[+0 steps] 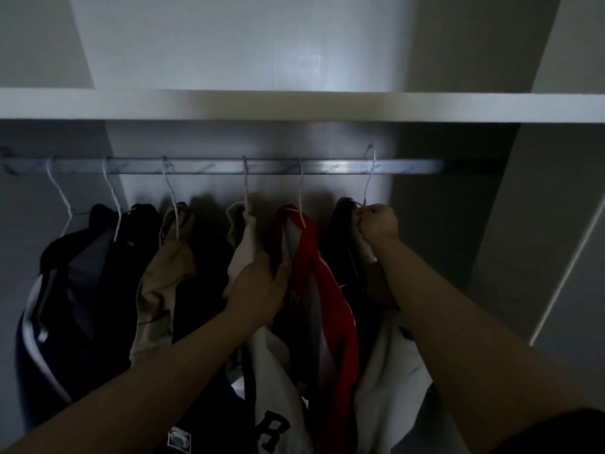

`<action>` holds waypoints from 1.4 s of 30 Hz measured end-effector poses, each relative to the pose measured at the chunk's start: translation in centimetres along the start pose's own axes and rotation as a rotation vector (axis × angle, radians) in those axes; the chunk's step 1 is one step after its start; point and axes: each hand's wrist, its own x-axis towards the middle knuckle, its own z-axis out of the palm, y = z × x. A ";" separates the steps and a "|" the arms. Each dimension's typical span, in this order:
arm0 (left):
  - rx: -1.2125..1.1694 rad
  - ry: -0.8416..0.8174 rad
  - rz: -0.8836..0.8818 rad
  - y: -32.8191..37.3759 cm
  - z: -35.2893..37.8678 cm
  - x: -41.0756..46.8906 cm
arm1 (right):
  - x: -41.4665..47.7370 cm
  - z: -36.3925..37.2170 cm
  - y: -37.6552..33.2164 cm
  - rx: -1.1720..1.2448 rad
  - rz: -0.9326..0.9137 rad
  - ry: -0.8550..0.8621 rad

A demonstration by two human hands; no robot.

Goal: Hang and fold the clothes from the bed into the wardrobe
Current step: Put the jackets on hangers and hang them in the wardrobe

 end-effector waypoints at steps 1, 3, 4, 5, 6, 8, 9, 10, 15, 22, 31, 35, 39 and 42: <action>0.000 0.001 0.004 -0.2 0.1 0.0 | 0.1 0.4 0.7 -0.023 0.019 -0.020; 0.004 0.006 0.000 -0.5 0.3 0.0 | 0.2 0.9 1.7 -0.082 0.032 -0.047; 0.006 0.001 -0.006 -0.5 0.4 0.1 | 0.4 0.9 2.0 -0.116 0.018 -0.044; 0.001 -0.003 -0.015 -0.5 0.4 0.2 | 0.5 0.8 2.0 -0.151 0.001 -0.037; -0.006 -0.004 -0.025 -0.6 0.4 0.4 | 0.4 0.6 2.0 -0.184 -0.016 -0.028; -0.022 -0.020 -0.044 -0.7 0.4 0.6 | 0.2 0.2 2.0 -0.222 -0.025 -0.020; -0.032 -0.032 -0.050 -0.6 0.4 0.6 | -0.1 0.0 2.1 -0.241 -0.025 -0.015; -0.041 -0.042 -0.056 -0.6 0.3 0.6 | -0.6 -0.3 2.2 -0.261 -0.026 -0.002; -0.046 -0.056 -0.039 -0.4 0.6 0.2 | -2.7 -2.1 2.4 -0.437 -0.078 0.083; -0.056 -0.139 -0.046 1.5 -0.6 -1.2 | -8.1 -3.9 0.9 -0.417 -0.182 0.128; -0.154 -0.309 -0.076 4.7 -3.6 -4.8 | -17.6 -8.4 -0.7 -0.378 0.018 0.151; -0.161 -0.336 -0.109 5.2 -4.1 -8.1 | -21.9 -10.1 -0.9 -0.354 0.060 0.158; -0.200 -0.345 -0.110 6.4 -5.1 -12.3 | -26.4 -12.8 -1.8 -0.327 0.077 0.157; -0.249 -0.324 -0.118 7.4 -5.8 -15.0 | -29.5 -14.8 -2.5 -0.311 0.050 0.174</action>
